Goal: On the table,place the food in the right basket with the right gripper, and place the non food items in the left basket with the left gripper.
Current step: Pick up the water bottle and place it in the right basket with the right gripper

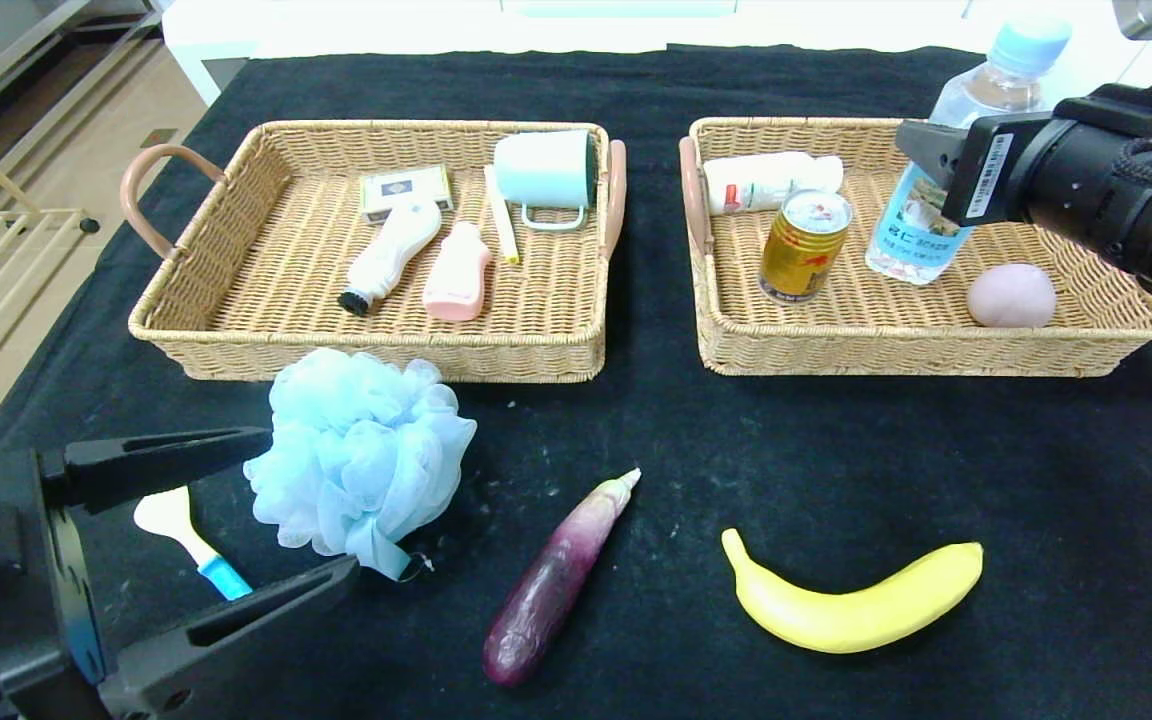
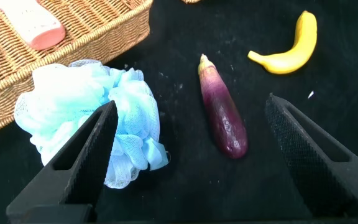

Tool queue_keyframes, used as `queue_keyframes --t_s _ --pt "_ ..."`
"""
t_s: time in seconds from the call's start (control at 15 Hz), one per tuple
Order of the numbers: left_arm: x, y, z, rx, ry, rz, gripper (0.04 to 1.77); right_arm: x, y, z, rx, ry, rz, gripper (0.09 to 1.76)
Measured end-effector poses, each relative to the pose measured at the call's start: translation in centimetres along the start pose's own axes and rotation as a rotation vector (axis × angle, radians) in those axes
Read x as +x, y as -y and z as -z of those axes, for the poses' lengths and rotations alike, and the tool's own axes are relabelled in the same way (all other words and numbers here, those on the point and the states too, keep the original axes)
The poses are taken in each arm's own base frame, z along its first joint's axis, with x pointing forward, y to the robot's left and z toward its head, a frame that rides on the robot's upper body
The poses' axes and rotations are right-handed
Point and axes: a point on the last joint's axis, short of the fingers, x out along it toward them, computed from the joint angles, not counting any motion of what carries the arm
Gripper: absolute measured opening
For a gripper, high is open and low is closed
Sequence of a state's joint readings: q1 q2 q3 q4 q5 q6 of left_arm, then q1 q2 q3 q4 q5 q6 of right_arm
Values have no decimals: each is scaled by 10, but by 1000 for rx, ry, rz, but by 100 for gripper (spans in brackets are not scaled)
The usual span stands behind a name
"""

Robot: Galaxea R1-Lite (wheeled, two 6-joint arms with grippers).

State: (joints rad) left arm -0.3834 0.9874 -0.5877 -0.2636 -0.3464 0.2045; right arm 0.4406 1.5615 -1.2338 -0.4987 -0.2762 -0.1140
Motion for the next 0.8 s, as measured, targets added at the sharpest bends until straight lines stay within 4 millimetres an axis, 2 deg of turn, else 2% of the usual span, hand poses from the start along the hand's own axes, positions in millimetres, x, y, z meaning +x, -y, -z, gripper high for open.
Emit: queue_keyframes --t_s 0.27,0.8 --pt "0 0 0 -1 -2 0 172 18 18 15 -12 -26 46 112" --pt "0 0 0 0 -1 0 172 40 16 33 -9 -23 60 112"
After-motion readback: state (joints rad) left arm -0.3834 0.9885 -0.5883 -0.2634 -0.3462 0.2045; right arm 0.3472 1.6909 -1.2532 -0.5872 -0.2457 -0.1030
